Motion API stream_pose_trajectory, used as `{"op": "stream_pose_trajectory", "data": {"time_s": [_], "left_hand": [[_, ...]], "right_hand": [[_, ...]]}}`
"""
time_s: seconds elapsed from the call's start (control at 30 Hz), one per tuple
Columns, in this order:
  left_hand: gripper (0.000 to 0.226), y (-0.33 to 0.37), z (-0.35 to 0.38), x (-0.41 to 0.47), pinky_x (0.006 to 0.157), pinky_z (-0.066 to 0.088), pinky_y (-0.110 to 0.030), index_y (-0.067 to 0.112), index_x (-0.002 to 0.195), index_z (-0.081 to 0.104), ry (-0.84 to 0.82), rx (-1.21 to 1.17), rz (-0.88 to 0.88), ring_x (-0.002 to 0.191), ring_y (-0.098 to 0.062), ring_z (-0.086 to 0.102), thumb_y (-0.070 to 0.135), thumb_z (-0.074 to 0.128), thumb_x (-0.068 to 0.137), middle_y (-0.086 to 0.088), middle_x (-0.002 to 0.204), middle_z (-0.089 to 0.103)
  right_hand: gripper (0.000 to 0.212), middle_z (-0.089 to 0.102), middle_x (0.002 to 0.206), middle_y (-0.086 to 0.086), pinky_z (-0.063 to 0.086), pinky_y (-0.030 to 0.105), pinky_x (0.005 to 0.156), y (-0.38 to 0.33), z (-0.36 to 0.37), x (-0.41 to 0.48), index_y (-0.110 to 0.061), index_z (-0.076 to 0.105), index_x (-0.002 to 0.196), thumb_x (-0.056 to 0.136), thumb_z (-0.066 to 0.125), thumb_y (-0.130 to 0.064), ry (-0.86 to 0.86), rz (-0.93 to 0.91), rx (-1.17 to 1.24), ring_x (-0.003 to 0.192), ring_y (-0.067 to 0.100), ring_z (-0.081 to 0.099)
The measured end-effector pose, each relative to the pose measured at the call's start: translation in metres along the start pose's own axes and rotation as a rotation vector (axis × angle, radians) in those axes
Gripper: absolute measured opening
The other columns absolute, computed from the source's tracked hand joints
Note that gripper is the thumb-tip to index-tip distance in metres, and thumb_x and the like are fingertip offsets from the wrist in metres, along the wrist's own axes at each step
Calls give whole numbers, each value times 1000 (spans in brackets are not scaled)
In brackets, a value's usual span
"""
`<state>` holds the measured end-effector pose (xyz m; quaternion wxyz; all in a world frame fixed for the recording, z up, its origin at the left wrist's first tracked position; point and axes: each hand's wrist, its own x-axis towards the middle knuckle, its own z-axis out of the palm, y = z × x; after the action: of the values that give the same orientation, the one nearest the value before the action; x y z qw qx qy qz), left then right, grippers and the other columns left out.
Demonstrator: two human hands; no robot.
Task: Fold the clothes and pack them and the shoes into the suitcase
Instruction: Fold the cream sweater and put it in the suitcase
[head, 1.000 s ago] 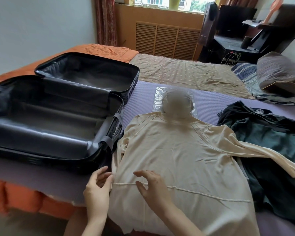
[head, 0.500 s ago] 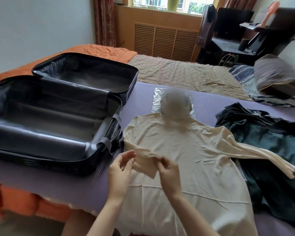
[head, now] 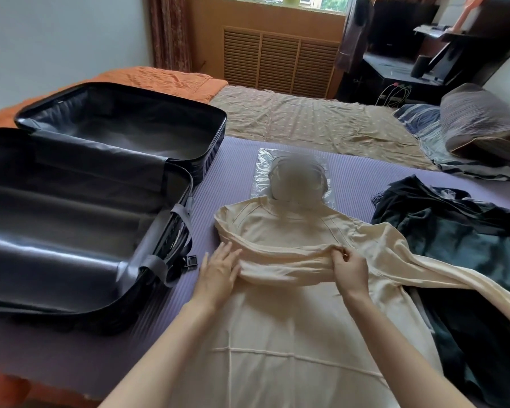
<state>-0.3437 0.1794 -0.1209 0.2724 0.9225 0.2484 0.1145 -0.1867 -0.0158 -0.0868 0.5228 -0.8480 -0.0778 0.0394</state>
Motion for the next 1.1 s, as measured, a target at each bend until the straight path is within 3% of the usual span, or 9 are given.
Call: {"op": "stream_pose_trajectory", "data": {"time_s": [0.1,0.2,0.27,0.37,0.5,0.67,0.77,0.9,1.1], "left_hand": [[43,-6,1,25,117,1,-37,23,142,38,46,47,14,145,-13,10,22,40,100,3,154,25],[43,-10,-1,54,119,4,-38,20,140,43,93,0,53,144,-16,16,18,46,97,1,150,34],[38,-14,-6,76,118,8,-43,19,131,54,6,-2,81,139,-18,29,21,56,93,-2,138,49],[25,-22,-14,99,109,27,-47,16,102,71,-137,52,171,109,-18,51,27,72,80,-1,104,63],[15,-29,-16,111,90,42,-45,14,81,72,-29,37,215,88,-17,51,28,69,82,7,82,57],[26,-14,-16,127,80,44,-36,17,90,67,114,78,50,91,-29,59,38,52,93,-10,91,68],[34,-12,-16,145,78,43,-38,13,93,66,133,237,67,91,-33,61,41,47,95,-14,90,69],[40,-15,-15,166,78,43,-34,14,107,61,44,595,42,95,-30,63,44,36,98,-11,100,68],[29,-23,-15,167,95,32,-36,11,114,56,112,674,13,108,-26,51,33,44,97,-9,116,58]], "right_hand": [[27,66,106,9,43,38,85,19,-7,17,-11,62,114,94,51,-26,-47,44,-334,106,31,58],[38,58,119,7,29,36,99,30,-5,29,-16,59,123,89,61,-34,-143,-82,-581,118,31,43],[34,53,119,2,24,34,100,30,-1,35,-24,65,114,85,66,-40,-228,-127,-626,118,29,36],[24,52,108,-6,24,30,95,31,-1,42,-27,71,96,78,72,-44,-296,-188,-615,110,21,34],[8,57,91,-13,20,25,82,34,-4,51,-25,71,78,81,72,-32,-268,-343,-527,99,16,41],[18,57,67,-7,38,32,65,20,1,78,-20,57,78,95,53,-19,-186,-288,-246,71,18,54],[17,66,81,6,42,40,81,13,16,102,-19,62,85,96,51,-26,-169,-333,-479,84,29,60],[26,70,97,6,24,34,97,10,32,119,-21,65,99,97,45,-38,-155,-375,-829,99,26,58],[40,54,121,2,22,33,100,24,40,91,-20,58,124,93,50,-44,-104,-536,-774,118,23,38]]}}
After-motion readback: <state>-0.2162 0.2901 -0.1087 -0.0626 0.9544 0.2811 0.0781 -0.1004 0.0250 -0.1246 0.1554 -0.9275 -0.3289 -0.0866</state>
